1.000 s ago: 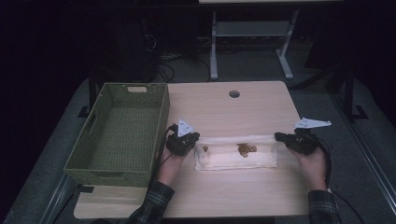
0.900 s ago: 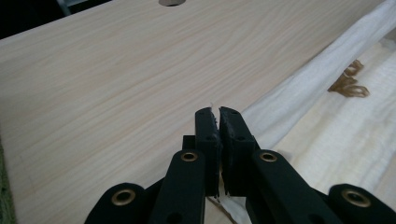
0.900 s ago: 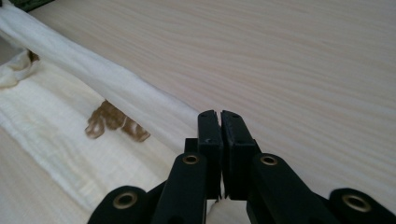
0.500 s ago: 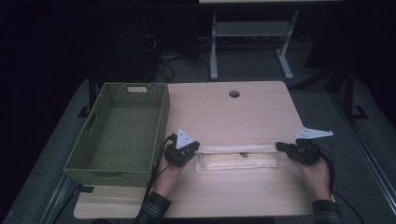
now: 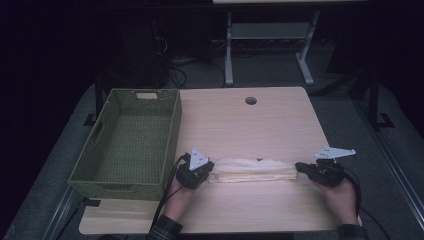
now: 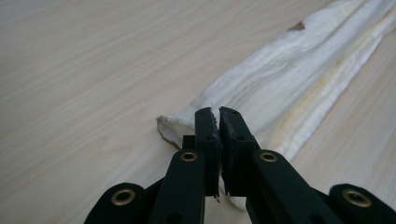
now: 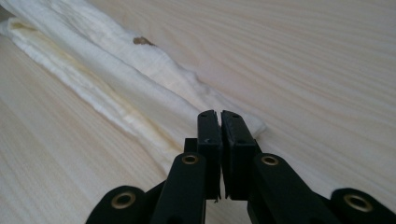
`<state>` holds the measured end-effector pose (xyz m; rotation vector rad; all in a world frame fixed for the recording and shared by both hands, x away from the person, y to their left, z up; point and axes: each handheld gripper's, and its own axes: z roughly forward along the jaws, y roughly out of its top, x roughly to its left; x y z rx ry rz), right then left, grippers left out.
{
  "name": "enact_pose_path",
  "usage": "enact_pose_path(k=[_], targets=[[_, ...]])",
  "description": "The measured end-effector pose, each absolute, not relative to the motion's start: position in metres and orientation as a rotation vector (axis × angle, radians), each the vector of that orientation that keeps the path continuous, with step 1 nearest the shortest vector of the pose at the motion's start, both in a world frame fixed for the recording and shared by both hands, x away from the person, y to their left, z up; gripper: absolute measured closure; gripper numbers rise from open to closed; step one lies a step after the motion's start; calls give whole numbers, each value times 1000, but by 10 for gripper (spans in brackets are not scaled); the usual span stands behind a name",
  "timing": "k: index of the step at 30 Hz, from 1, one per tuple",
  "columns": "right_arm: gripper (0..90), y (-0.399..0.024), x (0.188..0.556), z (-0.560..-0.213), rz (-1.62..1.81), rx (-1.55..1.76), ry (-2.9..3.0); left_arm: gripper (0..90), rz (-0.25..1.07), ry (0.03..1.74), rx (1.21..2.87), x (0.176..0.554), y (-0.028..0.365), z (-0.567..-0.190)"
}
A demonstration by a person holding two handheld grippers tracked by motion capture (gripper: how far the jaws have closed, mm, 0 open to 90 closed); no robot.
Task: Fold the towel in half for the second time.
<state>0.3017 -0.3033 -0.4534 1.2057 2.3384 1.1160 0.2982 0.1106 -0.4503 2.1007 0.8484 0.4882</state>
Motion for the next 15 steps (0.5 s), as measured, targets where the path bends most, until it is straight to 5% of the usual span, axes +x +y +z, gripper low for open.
enact_pose_path(k=[15], targets=[[793, -305, 293, -435, 1197, 1214, 2281, 743, 465, 843, 2060, 294, 111, -440]])
